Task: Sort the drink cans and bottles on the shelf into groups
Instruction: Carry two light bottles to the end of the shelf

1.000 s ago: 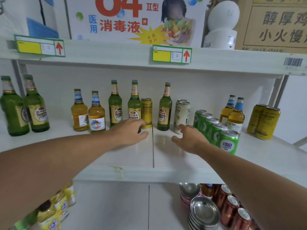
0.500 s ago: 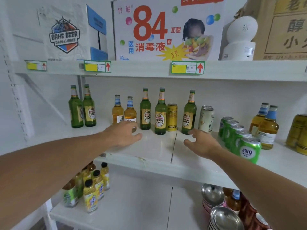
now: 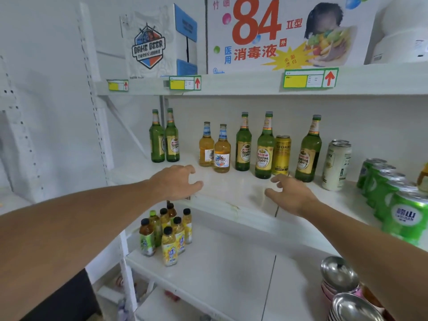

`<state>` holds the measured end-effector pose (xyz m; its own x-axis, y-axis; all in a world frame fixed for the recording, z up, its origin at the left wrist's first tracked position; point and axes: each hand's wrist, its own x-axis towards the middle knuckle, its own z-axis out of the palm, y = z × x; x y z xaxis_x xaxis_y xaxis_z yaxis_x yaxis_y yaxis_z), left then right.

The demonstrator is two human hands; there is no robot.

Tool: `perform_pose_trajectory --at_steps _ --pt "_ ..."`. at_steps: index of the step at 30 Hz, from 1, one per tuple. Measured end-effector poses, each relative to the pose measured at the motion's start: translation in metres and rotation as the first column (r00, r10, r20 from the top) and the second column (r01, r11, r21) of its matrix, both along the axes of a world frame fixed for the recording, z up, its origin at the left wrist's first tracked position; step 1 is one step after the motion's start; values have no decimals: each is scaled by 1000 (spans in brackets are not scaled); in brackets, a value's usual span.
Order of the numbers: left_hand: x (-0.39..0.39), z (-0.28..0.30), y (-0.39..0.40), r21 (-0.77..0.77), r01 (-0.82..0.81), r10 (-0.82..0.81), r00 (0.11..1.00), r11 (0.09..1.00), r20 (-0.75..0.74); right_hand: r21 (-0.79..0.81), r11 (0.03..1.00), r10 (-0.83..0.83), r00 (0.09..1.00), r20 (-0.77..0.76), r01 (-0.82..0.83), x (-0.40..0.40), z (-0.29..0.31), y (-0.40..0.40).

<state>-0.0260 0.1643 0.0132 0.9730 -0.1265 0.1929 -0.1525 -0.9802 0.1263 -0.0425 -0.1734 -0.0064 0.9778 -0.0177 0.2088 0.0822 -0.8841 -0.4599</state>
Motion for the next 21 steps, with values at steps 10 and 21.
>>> perform_pose_trajectory --at_steps 10,21 --pt "54 -6 83 -165 27 -29 1000 986 -11 17 1000 -4 1000 19 3 48 17 88" --pt "139 -11 119 -264 119 -131 991 957 -28 39 997 -68 997 21 67 110 24 155"
